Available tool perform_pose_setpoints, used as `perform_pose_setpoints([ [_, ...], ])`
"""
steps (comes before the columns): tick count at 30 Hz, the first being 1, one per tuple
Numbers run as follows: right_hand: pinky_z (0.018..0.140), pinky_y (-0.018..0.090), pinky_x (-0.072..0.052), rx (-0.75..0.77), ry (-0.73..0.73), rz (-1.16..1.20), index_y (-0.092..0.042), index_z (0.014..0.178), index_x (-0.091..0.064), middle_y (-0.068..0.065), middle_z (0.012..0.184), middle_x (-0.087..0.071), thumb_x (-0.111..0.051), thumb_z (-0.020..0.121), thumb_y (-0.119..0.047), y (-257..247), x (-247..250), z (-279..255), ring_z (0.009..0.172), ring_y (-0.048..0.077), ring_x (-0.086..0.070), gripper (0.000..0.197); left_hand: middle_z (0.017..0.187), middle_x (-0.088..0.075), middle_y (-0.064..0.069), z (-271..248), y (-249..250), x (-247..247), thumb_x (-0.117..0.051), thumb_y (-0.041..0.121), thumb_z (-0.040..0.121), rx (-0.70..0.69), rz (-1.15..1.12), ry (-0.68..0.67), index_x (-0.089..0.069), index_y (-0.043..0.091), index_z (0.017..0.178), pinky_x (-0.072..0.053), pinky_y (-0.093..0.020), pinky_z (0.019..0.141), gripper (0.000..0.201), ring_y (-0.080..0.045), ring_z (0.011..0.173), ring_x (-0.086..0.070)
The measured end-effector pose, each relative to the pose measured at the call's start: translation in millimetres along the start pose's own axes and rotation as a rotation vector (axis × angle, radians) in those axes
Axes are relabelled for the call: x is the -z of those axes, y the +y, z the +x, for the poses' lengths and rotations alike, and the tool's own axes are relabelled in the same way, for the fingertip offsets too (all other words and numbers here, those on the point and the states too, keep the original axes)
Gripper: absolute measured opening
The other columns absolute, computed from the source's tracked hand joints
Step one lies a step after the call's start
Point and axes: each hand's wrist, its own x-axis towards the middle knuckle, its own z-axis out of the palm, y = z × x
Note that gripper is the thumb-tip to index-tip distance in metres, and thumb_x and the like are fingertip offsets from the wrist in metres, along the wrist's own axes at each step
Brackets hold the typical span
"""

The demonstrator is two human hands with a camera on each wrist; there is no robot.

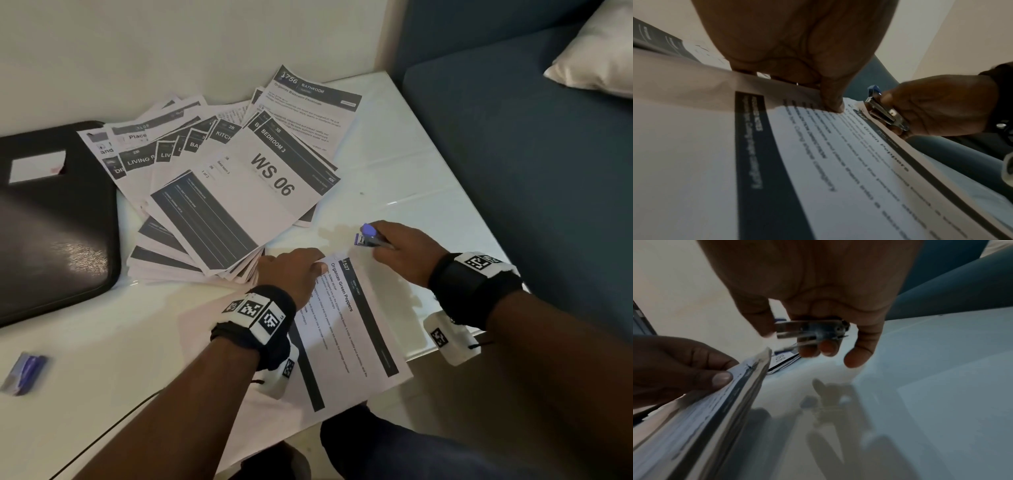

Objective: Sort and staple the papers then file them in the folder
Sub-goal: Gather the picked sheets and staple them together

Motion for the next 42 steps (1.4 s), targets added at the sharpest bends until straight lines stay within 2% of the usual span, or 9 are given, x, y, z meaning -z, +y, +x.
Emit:
perform_pose_setpoints([
  [2, 0.089, 0.041, -0.044, 0.033, -0.054, 0.054, -0.006, 0.101, -0.061, 0.009, 0.096, -0.064, -0.044, 0.102, -0.037, -2.9, -1.5, -2.7, 0.094, 0.026, -0.057, 0.035, 0.083, -0.054, 0.01, 0.1, -0.7, -1.0, -0.034, 0.039, 0.104, -0.013, 0.014, 0.018, -0.052, 0.027, 0.089, -0.031, -0.04, 0.087, 0.027, -0.019, 0.083, -0.054],
  [6, 0.09, 0.042, -0.04, 0.077, -0.085, -0.048, -0.003, 0.106, -0.065, 0.015, 0.097, -0.064, -0.038, 0.105, -0.031, -1.9, -4.3, -9.0, 0.098, 0.027, -0.055, 0.039, 0.082, -0.052, 0.01, -1.6, 1.2, -1.8, -0.033, 0.039, 0.105, -0.035, 0.003, 0.021, -0.049, 0.028, 0.088, -0.03, -0.042, 0.095, 0.026, -0.017, 0.079, -0.049],
  [11, 0.083, 0.044, -0.041, 0.107, -0.086, -0.083, -0.005, 0.091, -0.064, 0.01, 0.085, -0.061, -0.039, 0.095, -0.047, -0.4, -7.4, -12.6, 0.086, 0.022, -0.053, 0.048, 0.1, -0.063, 0.008, -7.9, 4.4, -3.3, -0.034, 0.036, 0.105, -0.048, -0.019, 0.057, -0.057, 0.026, 0.108, -0.024, -0.042, 0.1, 0.025, -0.02, 0.1, -0.058],
  [14, 0.087, 0.038, -0.043, 0.138, -0.098, -0.032, -0.014, 0.105, -0.065, 0.002, 0.099, -0.063, -0.054, 0.096, -0.04, 1.9, -11.3, -11.3, 0.094, 0.017, -0.053, 0.029, 0.098, -0.063, 0.006, -9.3, 6.8, -4.0, -0.036, 0.034, 0.105, -0.062, 0.009, 0.052, -0.057, 0.025, 0.113, -0.026, -0.043, 0.102, 0.024, -0.02, 0.101, -0.06],
  [17, 0.091, 0.03, -0.042, 0.125, -0.112, -0.045, -0.018, 0.124, -0.06, 0.0, 0.113, -0.058, -0.064, 0.092, -0.033, 1.8, -14.7, -9.6, 0.104, 0.014, -0.051, 0.035, 0.086, -0.056, 0.01, -10.2, 8.6, -7.7, -0.041, 0.027, 0.104, -0.104, 0.099, 0.037, -0.055, 0.027, 0.107, -0.027, -0.045, 0.104, 0.015, -0.02, 0.094, -0.061],
  [24, 0.091, 0.033, -0.047, 0.1, -0.084, 0.012, -0.016, 0.119, -0.062, 0.0, 0.111, -0.064, -0.068, 0.089, -0.033, 4.4, -17.6, -6.2, 0.1, 0.016, -0.056, 0.035, 0.091, -0.06, 0.009, -10.1, 7.2, -11.0, -0.044, 0.029, 0.103, -0.103, 0.053, 0.038, -0.057, 0.027, 0.112, -0.024, -0.045, 0.106, 0.016, -0.019, 0.096, -0.061],
  [33, 0.089, 0.034, -0.051, 0.112, -0.083, 0.051, -0.022, 0.119, -0.064, -0.013, 0.102, -0.065, -0.076, 0.081, -0.039, 4.1, -22.0, 0.3, 0.096, 0.012, -0.06, 0.044, 0.096, -0.065, 0.005, -13.4, 12.4, -10.2, -0.041, 0.029, 0.103, -0.071, -0.004, 0.054, -0.057, 0.026, 0.114, -0.023, -0.046, 0.106, 0.019, -0.019, 0.098, -0.06],
  [37, 0.08, 0.025, -0.047, 0.107, -0.054, 0.064, -0.021, 0.111, -0.066, -0.01, 0.101, -0.066, -0.081, 0.076, -0.034, 4.7, -22.2, 0.6, 0.091, 0.009, -0.059, 0.04, 0.092, -0.063, 0.008, -14.1, 11.6, -13.0, -0.041, 0.03, 0.103, -0.067, -0.005, 0.072, -0.058, 0.028, 0.115, -0.024, -0.045, 0.105, 0.02, -0.019, 0.098, -0.06],
  [42, 0.09, 0.032, -0.05, 0.089, -0.059, 0.102, -0.022, 0.113, -0.07, -0.007, 0.105, -0.069, -0.083, 0.074, -0.032, 3.8, -23.4, 1.4, 0.098, 0.013, -0.061, 0.042, 0.099, -0.067, 0.006, -16.3, 10.8, -10.1, -0.042, 0.03, 0.103, -0.071, -0.021, 0.075, -0.058, 0.027, 0.118, -0.023, -0.045, 0.108, 0.022, -0.019, 0.101, -0.06],
])
